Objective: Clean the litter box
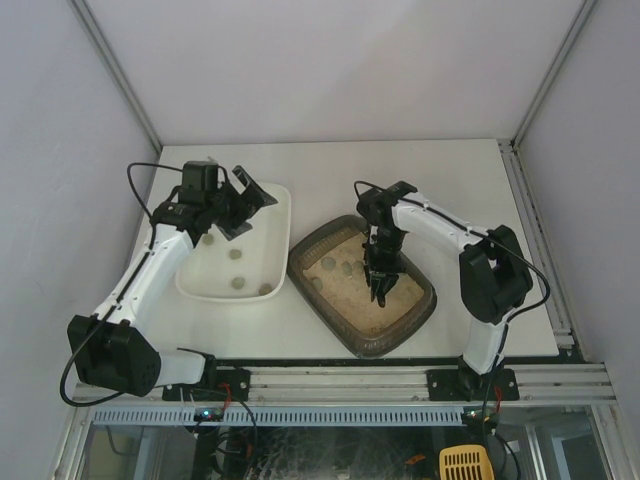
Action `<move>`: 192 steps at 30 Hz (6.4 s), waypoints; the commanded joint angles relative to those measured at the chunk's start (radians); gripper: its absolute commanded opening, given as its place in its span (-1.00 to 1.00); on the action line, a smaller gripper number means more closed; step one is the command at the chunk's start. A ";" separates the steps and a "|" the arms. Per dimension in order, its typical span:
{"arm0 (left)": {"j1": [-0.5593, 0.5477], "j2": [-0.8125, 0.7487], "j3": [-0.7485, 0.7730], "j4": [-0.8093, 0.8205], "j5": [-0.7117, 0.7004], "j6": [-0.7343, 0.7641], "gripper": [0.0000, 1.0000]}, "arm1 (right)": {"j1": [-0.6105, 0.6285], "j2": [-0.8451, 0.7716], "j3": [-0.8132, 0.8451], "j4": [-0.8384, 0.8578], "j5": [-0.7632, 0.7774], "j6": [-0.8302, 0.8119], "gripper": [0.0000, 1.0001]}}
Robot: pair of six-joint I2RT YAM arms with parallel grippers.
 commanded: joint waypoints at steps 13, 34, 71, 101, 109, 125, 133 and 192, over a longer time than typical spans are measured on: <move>0.019 -0.027 -0.018 0.038 0.011 -0.016 0.99 | 0.076 0.061 0.026 0.057 -0.091 -0.053 -1.00; 0.026 -0.031 -0.024 0.040 0.003 -0.002 0.99 | -0.036 -0.166 -0.157 0.225 -0.234 -0.018 -1.00; 0.027 -0.015 0.010 0.024 -0.272 0.214 0.99 | 0.104 -1.149 -0.980 1.235 -0.059 0.217 -1.00; 0.027 -0.037 -0.038 0.061 -0.261 0.214 1.00 | 0.012 -1.187 -1.006 1.299 -0.149 0.285 -1.00; 0.027 -0.033 -0.044 0.068 -0.259 0.214 0.99 | 0.046 -1.172 -1.019 1.360 -0.140 0.313 -1.00; 0.027 -0.032 -0.044 0.079 -0.280 0.232 0.99 | 0.056 -1.083 -1.050 1.479 -0.240 0.425 -1.00; 0.031 -0.028 0.033 0.019 -0.401 0.292 0.99 | -0.077 -1.027 -1.175 1.866 -0.446 0.739 -1.00; 0.518 -0.087 0.322 -0.295 -0.100 0.774 0.99 | 0.617 0.371 0.714 0.382 0.910 -0.317 -1.00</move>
